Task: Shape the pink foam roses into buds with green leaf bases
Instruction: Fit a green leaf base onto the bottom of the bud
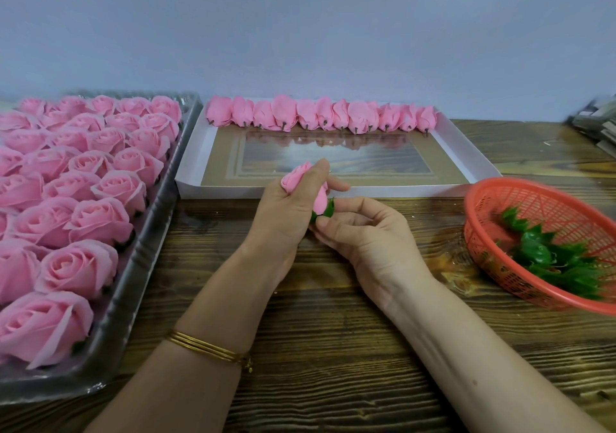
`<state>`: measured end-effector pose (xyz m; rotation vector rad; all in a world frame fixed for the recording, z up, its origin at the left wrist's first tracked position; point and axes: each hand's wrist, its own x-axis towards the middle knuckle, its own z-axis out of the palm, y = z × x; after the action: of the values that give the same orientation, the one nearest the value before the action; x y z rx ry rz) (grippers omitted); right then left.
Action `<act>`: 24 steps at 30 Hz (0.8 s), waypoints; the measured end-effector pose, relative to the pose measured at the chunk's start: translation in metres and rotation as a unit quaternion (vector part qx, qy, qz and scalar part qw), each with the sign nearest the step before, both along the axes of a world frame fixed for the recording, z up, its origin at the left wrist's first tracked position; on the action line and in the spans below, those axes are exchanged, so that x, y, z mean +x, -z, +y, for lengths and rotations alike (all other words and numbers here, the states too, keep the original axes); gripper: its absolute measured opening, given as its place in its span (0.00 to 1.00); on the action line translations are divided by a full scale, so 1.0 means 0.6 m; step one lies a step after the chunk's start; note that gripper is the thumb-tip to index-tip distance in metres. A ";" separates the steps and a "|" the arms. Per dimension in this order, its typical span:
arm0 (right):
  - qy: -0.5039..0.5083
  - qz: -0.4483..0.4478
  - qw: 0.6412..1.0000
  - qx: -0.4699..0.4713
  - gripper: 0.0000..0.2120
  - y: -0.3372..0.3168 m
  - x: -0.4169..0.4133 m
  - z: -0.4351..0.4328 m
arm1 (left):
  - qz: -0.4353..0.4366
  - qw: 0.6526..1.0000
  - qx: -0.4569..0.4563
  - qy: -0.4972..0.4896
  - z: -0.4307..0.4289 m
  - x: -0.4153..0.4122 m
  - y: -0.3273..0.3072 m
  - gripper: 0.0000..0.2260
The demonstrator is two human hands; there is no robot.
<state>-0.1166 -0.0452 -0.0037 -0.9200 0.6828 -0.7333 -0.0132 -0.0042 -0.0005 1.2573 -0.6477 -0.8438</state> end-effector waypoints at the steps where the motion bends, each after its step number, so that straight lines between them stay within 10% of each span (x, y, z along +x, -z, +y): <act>1: 0.008 0.015 0.999 -0.027 0.12 0.000 0.000 0.001 | 0.001 1.000 -0.001 0.002 0.000 0.000 0.000 0.16; 24: -0.032 -0.026 0.997 0.064 0.04 -0.005 -0.001 -0.009 | -0.025 0.999 -0.043 -0.017 0.001 0.003 0.001 0.18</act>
<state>-0.1171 -0.0504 -0.0004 -0.7986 0.6438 -0.6467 -0.0117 -0.0035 -0.0010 1.2123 -0.6935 -0.7500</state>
